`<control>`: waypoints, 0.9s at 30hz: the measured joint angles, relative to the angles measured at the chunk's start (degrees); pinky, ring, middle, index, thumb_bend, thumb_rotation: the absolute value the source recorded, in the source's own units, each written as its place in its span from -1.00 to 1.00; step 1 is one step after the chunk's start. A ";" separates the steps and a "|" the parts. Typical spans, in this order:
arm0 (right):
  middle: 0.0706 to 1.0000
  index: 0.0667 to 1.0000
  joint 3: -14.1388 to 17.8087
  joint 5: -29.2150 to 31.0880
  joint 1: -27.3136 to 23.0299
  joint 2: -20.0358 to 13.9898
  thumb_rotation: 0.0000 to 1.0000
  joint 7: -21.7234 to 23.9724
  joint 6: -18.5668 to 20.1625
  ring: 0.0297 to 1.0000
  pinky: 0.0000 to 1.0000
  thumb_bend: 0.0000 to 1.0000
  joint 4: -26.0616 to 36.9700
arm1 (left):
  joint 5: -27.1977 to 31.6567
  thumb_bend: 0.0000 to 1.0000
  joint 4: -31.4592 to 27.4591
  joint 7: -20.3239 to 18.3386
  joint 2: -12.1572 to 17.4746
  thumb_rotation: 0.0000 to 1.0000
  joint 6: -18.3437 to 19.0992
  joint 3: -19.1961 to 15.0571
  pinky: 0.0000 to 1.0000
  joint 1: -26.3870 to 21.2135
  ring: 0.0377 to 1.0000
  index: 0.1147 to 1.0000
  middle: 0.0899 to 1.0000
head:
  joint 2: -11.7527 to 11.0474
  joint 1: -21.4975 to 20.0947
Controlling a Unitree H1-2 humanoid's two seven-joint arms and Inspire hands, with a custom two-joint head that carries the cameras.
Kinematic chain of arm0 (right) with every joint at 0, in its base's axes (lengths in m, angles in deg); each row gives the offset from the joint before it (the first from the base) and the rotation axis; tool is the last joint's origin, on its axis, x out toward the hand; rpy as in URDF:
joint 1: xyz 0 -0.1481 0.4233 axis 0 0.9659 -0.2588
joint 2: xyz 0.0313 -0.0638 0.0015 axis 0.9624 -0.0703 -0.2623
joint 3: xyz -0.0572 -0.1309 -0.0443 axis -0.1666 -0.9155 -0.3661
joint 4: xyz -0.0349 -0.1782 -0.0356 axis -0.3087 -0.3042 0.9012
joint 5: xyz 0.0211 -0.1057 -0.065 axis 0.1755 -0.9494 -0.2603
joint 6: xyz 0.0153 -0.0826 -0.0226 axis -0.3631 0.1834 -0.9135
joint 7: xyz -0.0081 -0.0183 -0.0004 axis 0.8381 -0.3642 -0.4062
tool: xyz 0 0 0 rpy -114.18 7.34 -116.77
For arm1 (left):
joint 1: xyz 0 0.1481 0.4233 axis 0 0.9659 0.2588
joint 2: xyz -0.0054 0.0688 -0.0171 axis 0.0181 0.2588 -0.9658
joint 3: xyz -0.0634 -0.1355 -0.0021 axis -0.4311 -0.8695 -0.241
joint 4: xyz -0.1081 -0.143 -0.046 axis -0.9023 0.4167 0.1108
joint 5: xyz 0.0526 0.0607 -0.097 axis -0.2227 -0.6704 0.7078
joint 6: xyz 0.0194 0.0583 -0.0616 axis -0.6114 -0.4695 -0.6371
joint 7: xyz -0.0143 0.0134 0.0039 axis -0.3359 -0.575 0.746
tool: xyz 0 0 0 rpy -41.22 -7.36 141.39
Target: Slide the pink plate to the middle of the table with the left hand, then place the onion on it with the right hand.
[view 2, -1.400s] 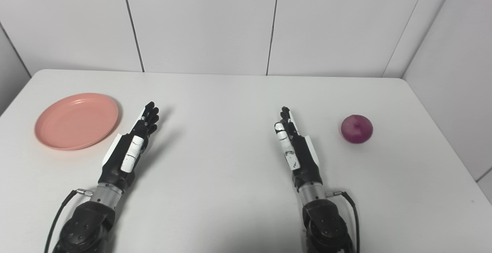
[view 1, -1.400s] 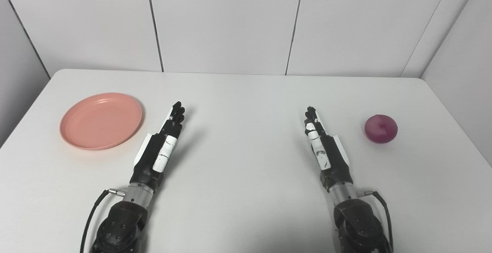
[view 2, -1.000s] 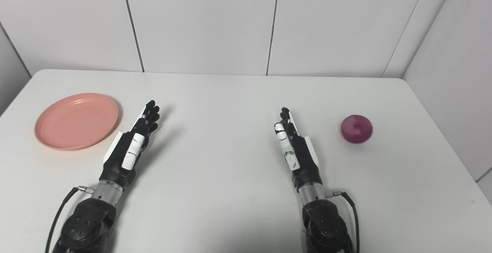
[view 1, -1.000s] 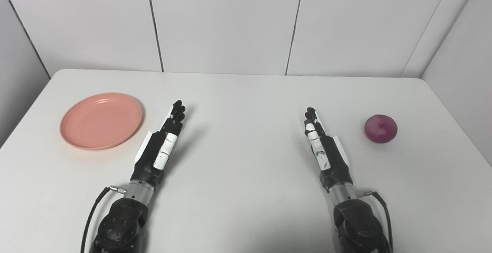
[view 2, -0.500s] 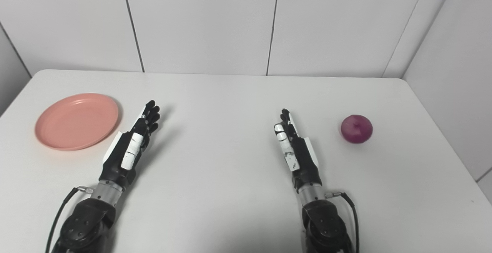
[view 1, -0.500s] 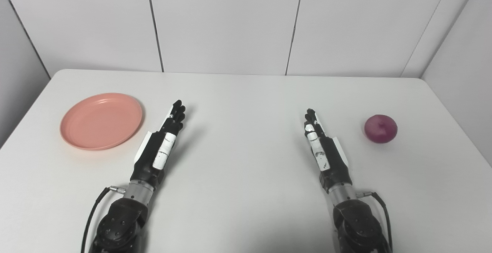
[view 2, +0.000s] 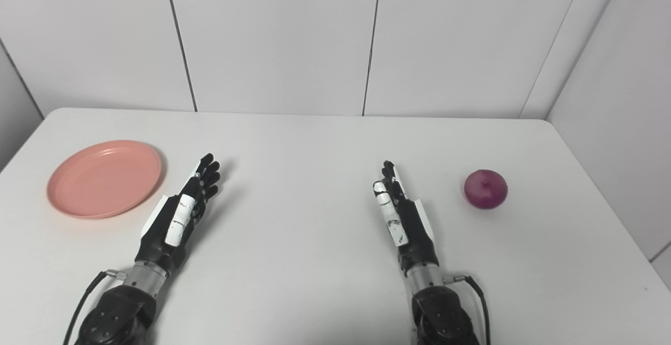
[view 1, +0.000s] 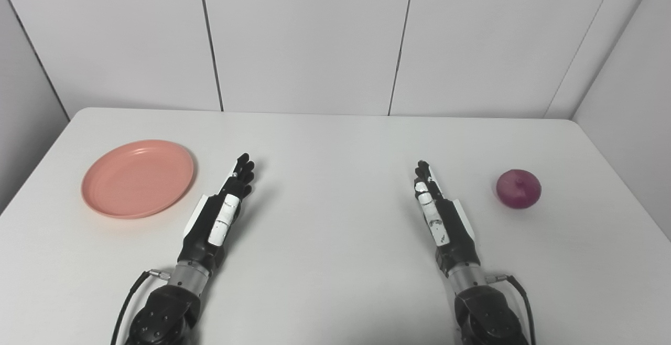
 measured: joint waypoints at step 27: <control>1.00 1.00 -0.33 -0.87 -0.13 0.15 1.00 -0.83 -0.05 1.00 1.00 0.30 -0.11 | 0.56 0.63 2.93 -0.72 0.65 1.00 -2.47 -0.37 1.00 -1.90 1.00 1.00 1.00 | 2.28 -5.71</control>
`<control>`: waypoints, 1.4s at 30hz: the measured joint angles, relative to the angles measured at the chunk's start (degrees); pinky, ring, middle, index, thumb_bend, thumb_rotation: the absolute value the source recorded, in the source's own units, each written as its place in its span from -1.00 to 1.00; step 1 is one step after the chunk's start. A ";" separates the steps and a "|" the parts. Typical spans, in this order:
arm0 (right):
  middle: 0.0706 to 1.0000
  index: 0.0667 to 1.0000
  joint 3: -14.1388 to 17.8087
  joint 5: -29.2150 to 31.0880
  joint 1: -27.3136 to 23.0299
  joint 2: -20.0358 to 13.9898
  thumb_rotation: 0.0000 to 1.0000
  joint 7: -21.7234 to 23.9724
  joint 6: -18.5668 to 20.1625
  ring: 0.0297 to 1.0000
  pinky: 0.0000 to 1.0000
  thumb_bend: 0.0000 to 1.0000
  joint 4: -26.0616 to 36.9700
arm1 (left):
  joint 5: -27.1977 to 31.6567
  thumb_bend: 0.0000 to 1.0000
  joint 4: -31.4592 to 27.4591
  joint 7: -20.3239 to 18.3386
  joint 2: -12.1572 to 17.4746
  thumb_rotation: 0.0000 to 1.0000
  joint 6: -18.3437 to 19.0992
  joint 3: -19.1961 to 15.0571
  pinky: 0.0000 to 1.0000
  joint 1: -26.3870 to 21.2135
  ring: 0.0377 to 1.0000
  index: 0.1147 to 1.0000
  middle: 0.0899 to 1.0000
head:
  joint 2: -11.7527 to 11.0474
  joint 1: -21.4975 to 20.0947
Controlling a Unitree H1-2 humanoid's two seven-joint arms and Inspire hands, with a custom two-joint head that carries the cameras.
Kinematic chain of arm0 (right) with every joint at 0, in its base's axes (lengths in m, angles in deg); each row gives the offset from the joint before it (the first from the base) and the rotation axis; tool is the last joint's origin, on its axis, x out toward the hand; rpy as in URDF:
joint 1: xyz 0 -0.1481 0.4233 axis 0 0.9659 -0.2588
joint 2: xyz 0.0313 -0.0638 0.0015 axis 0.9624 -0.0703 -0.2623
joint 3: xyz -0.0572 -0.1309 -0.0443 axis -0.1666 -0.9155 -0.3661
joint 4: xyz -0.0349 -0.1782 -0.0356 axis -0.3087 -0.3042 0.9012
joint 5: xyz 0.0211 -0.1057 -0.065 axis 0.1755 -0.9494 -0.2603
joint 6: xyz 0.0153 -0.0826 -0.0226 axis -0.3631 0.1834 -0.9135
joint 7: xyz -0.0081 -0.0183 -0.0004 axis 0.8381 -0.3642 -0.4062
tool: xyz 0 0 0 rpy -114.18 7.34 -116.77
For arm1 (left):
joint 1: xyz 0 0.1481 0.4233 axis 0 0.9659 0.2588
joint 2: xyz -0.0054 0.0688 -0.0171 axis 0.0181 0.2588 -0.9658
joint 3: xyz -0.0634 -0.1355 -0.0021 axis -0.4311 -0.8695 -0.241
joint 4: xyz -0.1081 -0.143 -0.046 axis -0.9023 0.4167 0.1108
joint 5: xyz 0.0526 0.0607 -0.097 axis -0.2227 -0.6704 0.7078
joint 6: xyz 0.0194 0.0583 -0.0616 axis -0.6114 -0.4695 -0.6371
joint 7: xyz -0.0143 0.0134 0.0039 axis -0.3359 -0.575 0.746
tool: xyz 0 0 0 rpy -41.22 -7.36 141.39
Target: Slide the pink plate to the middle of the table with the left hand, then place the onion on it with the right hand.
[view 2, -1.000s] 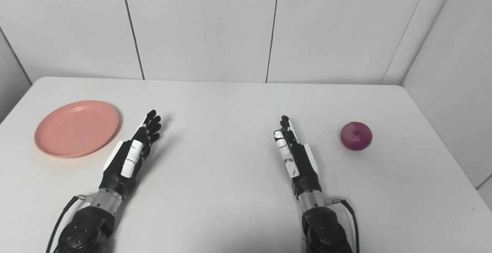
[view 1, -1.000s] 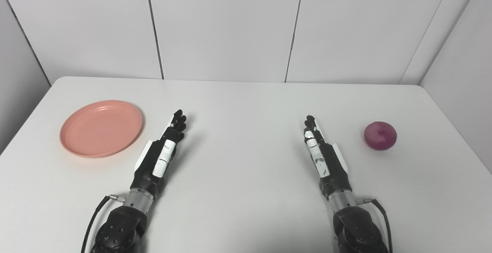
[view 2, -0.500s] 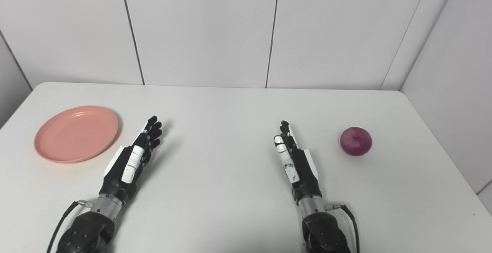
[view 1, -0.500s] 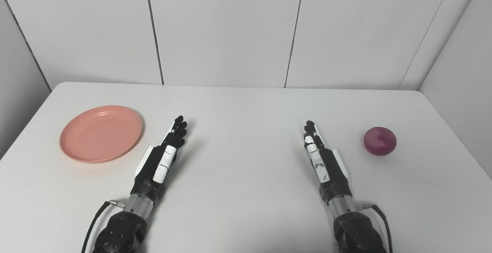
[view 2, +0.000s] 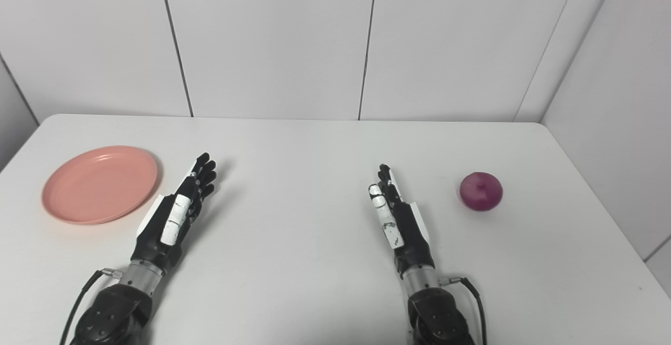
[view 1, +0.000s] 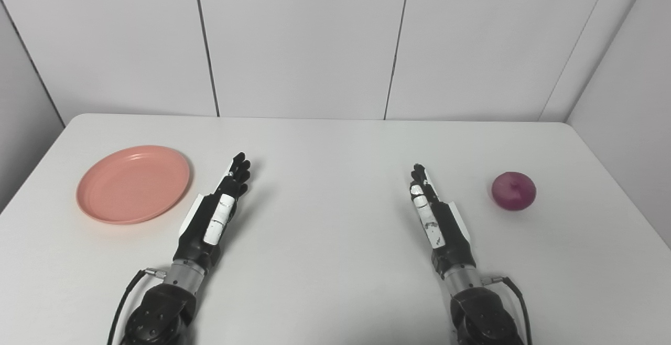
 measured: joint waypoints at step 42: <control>1.00 1.00 2.30 6.37 0.77 -3.57 1.00 4.40 -1.14 1.00 1.00 0.03 0.27 | -7.75 0.58 -3.55 4.89 -5.59 1.00 2.06 4.16 1.00 2.26 1.00 1.00 1.00 | -5.18 24.43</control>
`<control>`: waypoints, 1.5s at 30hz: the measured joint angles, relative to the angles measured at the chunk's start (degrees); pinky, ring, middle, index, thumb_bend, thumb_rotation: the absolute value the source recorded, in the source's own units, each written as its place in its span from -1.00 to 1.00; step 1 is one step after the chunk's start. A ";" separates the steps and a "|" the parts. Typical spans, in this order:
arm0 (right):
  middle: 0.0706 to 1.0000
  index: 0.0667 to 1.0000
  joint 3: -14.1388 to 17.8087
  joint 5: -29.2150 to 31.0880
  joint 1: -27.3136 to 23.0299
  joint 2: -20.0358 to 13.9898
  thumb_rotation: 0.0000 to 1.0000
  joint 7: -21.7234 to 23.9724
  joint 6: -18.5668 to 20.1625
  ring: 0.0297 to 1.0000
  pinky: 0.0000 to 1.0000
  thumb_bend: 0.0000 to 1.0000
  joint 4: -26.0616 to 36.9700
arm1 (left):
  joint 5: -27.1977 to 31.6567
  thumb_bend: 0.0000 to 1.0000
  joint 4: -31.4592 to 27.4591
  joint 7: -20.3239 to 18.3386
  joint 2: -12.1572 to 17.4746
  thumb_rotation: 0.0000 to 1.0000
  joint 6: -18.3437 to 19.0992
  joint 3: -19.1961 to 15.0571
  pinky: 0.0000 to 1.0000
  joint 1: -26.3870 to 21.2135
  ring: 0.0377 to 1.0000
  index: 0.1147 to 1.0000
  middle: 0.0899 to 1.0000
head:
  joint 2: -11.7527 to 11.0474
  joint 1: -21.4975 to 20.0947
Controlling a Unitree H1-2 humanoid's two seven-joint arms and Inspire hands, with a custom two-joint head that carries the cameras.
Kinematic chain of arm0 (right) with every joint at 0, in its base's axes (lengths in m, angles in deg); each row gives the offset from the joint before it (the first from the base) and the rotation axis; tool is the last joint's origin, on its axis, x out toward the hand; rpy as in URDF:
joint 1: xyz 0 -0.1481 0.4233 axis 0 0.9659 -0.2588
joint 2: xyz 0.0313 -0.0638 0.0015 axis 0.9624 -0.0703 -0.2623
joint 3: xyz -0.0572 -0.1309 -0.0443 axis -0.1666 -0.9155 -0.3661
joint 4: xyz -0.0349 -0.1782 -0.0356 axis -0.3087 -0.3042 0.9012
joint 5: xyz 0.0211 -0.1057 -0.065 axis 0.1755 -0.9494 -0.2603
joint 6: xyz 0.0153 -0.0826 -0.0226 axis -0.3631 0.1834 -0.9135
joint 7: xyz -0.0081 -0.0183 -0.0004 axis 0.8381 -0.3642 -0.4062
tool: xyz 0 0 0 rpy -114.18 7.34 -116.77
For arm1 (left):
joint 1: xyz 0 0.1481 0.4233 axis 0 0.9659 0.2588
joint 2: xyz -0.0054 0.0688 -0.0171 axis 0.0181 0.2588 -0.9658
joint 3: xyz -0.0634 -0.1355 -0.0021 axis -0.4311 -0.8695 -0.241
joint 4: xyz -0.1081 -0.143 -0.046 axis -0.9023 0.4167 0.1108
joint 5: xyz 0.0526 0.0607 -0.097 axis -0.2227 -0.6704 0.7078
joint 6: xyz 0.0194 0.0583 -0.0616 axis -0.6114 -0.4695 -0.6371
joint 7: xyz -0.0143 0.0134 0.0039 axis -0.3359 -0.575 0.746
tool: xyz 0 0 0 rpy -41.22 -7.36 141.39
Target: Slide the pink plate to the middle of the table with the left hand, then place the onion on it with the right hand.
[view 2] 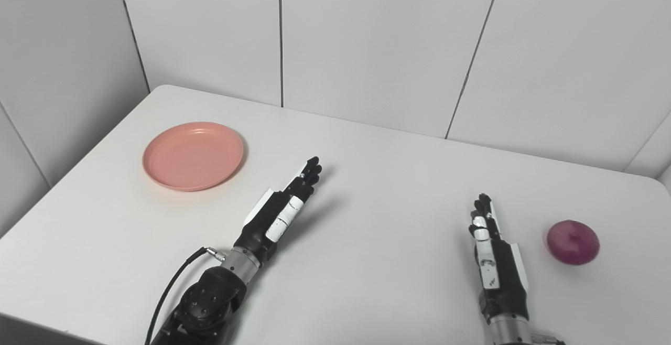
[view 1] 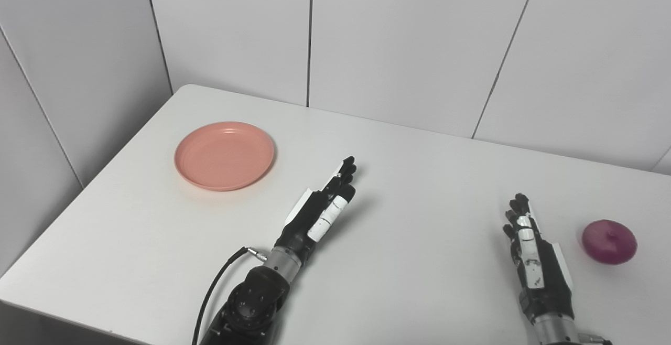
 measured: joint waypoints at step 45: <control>1.00 1.00 0.84 0.82 1.48 -0.33 1.00 0.62 -2.98 1.00 1.00 -0.30 1.33 | 7.72 0.48 -7.91 -1.16 8.56 1.00 3.65 -10.47 1.00 -4.24 0.95 0.96 0.99 | -8.17 8.00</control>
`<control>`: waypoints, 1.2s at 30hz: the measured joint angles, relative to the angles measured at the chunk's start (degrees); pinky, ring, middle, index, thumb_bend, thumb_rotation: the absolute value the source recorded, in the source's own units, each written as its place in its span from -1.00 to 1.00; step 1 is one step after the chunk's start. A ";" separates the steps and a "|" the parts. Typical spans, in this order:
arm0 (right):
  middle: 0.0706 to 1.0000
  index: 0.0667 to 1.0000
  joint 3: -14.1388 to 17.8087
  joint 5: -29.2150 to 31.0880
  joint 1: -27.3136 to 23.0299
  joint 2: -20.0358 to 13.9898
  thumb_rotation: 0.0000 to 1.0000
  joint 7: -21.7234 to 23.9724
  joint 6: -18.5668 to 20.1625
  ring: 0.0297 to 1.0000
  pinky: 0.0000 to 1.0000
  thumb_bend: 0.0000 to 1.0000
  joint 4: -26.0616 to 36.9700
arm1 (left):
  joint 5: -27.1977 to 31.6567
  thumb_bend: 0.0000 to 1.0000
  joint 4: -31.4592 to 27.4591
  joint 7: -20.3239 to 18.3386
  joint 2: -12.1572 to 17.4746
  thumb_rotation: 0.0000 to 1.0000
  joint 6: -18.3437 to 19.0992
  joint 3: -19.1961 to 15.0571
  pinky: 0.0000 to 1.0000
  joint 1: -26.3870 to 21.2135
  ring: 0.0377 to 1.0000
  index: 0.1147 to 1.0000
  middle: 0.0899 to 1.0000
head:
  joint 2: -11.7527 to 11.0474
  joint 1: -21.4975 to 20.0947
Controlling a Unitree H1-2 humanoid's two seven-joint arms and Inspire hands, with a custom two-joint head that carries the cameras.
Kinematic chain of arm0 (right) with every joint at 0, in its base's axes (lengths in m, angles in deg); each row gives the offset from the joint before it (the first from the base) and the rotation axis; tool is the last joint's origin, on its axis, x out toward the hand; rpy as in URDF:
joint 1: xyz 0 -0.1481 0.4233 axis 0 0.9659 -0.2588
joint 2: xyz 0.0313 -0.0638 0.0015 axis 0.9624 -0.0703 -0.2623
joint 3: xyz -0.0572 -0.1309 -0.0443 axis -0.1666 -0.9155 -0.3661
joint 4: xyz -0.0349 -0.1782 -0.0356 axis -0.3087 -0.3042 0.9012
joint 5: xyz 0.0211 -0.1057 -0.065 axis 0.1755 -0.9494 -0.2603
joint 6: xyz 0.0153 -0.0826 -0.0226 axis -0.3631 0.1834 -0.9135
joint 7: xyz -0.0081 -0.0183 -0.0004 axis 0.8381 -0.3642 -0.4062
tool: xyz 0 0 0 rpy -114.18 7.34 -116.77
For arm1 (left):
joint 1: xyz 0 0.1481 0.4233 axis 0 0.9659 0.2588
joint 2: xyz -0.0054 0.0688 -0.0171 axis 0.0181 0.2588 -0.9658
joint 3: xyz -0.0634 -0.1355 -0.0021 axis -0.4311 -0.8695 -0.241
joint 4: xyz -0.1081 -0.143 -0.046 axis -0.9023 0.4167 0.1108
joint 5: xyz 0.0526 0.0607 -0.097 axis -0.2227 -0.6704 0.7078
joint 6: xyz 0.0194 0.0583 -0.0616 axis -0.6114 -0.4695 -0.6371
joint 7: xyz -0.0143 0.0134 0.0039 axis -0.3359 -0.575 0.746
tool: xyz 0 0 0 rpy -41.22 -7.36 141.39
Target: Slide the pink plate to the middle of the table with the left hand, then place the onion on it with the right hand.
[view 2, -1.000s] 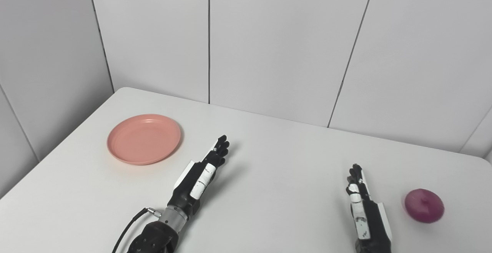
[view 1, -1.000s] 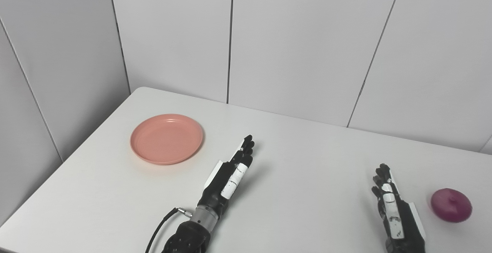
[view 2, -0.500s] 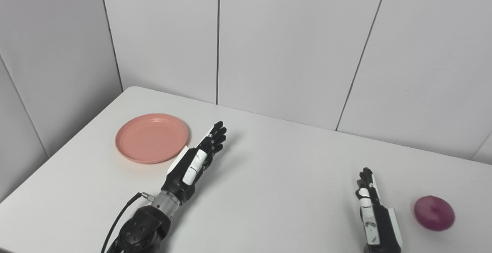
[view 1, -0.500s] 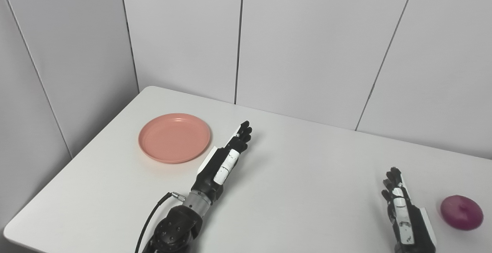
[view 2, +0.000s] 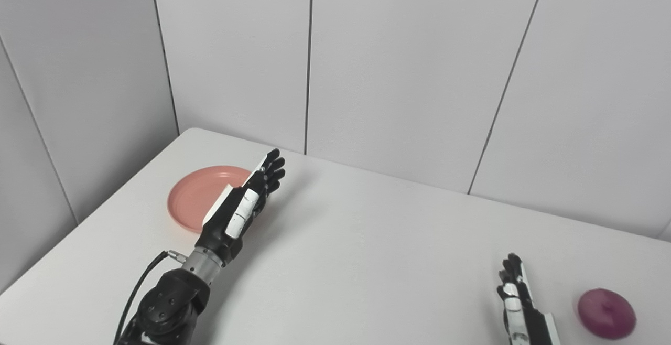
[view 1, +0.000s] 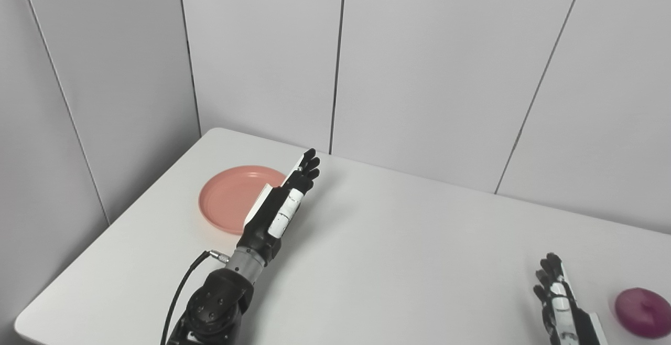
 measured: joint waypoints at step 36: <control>1.00 1.00 0.26 1.16 0.44 -0.60 1.00 1.01 0.01 1.00 1.00 -0.09 0.29 | 1.96 0.67 21.11 -1.26 16.46 1.00 1.58 -7.67 0.96 -9.91 0.89 0.87 0.87 | -1.14 0.44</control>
